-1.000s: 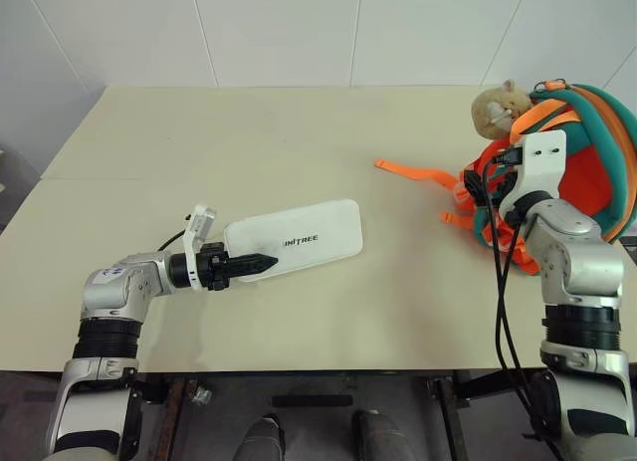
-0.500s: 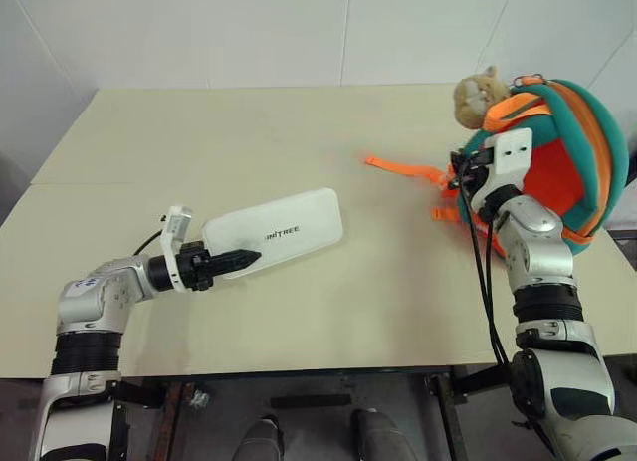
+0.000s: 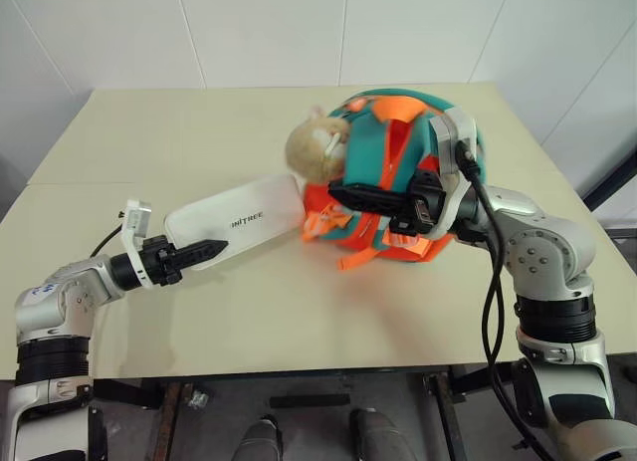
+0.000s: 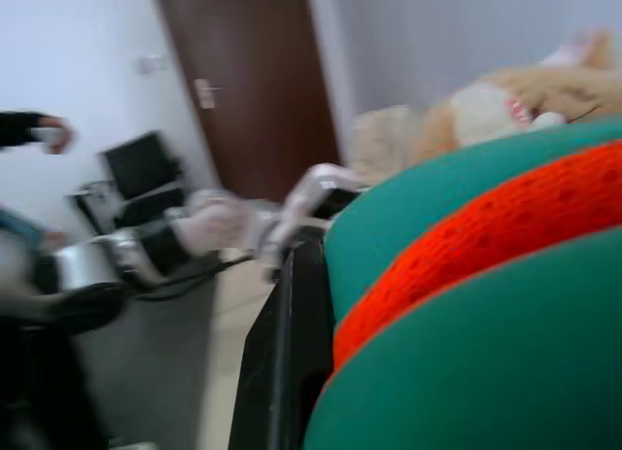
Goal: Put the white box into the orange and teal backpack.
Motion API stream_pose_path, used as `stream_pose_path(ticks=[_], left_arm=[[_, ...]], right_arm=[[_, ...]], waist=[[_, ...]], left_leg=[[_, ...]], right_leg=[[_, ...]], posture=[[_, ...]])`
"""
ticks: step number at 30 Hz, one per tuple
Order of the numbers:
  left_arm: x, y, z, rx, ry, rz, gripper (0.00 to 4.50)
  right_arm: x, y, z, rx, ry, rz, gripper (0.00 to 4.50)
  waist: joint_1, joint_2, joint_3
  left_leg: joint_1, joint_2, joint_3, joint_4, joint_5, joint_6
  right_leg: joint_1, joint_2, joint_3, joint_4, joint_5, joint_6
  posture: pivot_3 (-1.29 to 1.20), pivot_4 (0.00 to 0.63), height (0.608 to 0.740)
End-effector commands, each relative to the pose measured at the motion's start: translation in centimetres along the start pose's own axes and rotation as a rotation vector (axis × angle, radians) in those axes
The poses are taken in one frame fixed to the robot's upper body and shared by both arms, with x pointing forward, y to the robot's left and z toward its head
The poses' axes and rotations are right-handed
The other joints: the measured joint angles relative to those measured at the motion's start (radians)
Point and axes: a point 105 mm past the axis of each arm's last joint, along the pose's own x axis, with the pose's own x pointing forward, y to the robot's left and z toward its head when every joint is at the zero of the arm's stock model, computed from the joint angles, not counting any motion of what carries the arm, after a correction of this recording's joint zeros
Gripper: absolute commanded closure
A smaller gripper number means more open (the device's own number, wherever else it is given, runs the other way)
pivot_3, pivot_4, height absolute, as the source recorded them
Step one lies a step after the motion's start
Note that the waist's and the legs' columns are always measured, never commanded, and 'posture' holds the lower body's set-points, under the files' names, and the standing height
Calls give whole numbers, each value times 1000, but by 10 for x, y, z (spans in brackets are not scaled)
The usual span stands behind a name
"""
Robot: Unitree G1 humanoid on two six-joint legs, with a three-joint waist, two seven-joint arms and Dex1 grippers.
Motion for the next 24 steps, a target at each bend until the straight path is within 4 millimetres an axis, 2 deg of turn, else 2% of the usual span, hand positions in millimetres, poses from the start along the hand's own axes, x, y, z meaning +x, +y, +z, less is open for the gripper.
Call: stream_pose_path(ticks=[1,5,8,12,15,20,24], left_arm=[[-12,-5,19,49,-62,6,3158],[-17,-9,21,59,-71,8,3158],[-14,-24,25,74,-89,-28,3158],[-18,-52,36,104,-100,-106,3158],[-28,-74,40,148,-93,-175,3158],[-41,-89,46,214,-104,-176,3158],[-41,-94,46,240,-85,-175,3158]], right_arm=[[-5,41,9,42,51,191,4480],[-16,54,0,103,134,224,4480],[-24,55,-7,109,181,201,4480],[-33,36,-18,86,225,113,4480],[-34,29,-23,78,236,107,4480],[-35,18,-30,75,246,95,4480],[-34,12,-35,84,243,93,4480]], waist=[[14,0,0],[26,0,0],[26,-1,0],[25,-1,0],[16,-1,0],[22,-2,1],[24,-2,1]], left_leg=[[0,0,-1,0,0,0],[-1,0,0,0,-1,0],[-2,0,0,0,-2,0],[-2,0,0,0,-2,0],[-1,1,2,0,-2,0],[-1,1,2,0,-2,0],[-1,1,2,1,-2,0]], right_leg=[[0,0,-1,0,0,0],[0,-1,-1,-4,0,-1],[0,-1,-1,-5,0,-1],[0,-1,-1,-5,0,-1],[0,0,-1,-5,0,-1],[0,0,-1,-4,-1,-2],[1,0,-1,-5,-1,-2]], posture=[[0,150,740],[0,150,740],[0,150,740],[0,150,740],[0,150,740],[0,150,740],[0,150,740]])
